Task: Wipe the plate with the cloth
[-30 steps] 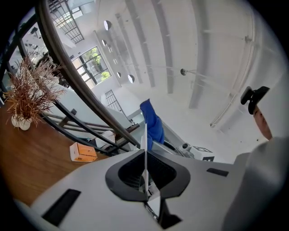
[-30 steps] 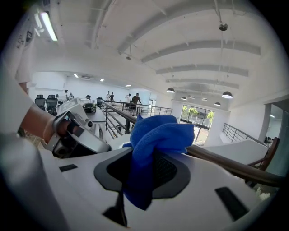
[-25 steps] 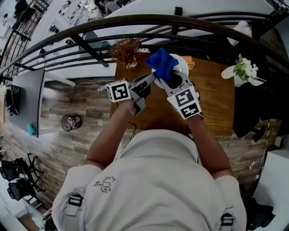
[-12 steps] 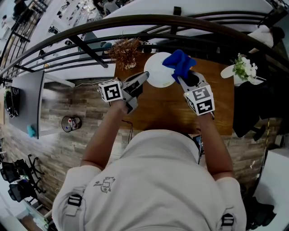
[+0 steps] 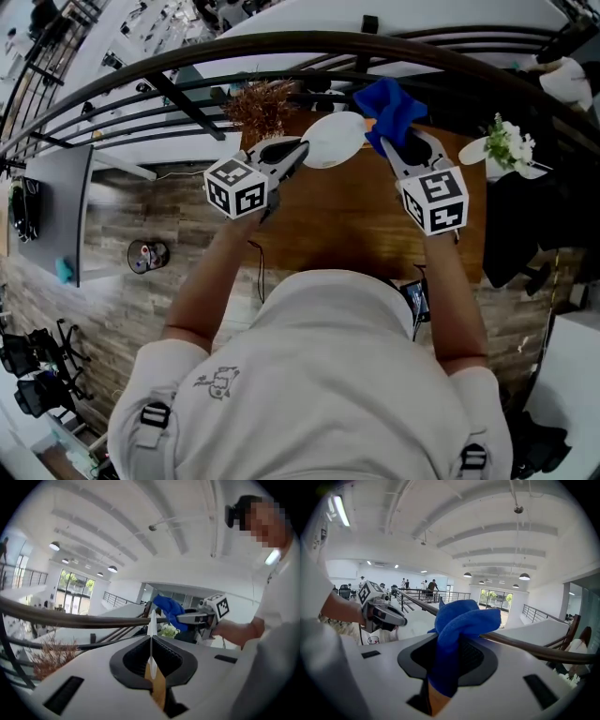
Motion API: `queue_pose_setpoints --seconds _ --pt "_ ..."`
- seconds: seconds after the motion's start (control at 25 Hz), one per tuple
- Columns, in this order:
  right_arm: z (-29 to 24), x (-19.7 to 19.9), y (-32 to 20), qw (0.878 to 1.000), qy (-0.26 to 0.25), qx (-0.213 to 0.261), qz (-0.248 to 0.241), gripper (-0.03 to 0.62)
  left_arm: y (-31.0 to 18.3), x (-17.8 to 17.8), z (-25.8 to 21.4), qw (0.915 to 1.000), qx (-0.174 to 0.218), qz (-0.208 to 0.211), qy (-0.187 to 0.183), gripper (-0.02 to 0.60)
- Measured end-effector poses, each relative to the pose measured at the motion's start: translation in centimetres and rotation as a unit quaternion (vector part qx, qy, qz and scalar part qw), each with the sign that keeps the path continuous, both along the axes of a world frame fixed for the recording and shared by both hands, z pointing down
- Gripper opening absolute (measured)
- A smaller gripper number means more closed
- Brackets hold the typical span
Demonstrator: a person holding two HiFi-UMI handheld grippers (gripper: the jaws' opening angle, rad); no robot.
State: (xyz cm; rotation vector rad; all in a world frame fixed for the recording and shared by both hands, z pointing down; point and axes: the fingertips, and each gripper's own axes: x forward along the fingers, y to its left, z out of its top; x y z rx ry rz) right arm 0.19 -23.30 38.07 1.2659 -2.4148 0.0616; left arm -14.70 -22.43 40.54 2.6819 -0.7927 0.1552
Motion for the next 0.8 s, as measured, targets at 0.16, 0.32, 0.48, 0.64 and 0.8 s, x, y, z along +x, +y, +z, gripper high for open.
queue_pose_setpoints --seconds 0.16,0.32,0.48,0.64,0.8 --pt "-1.5 -1.4 0.4 1.0 -0.016 0.004 -0.017 0.11 0.2 0.9 0.0 0.9927 0.068 0.017 -0.099 0.02" --pt "-2.9 -2.9 0.9 0.999 -0.037 0.003 -0.035 0.11 0.3 2.0 -0.2 0.9725 0.138 0.032 -0.185 0.02" --pt "-4.1 -4.6 1.1 0.997 -0.047 0.005 -0.053 0.11 0.2 3.0 -1.1 0.9399 0.22 0.043 -0.258 0.02" --pt "-5.0 -6.0 1.2 0.996 -0.057 0.006 -0.068 0.11 0.7 3.8 -2.0 0.8909 0.312 0.054 -0.326 0.019" --pt "-5.7 -7.6 1.5 0.994 -0.07 0.003 -0.087 0.11 1.5 4.6 -3.2 0.8413 0.393 0.065 -0.365 0.02"
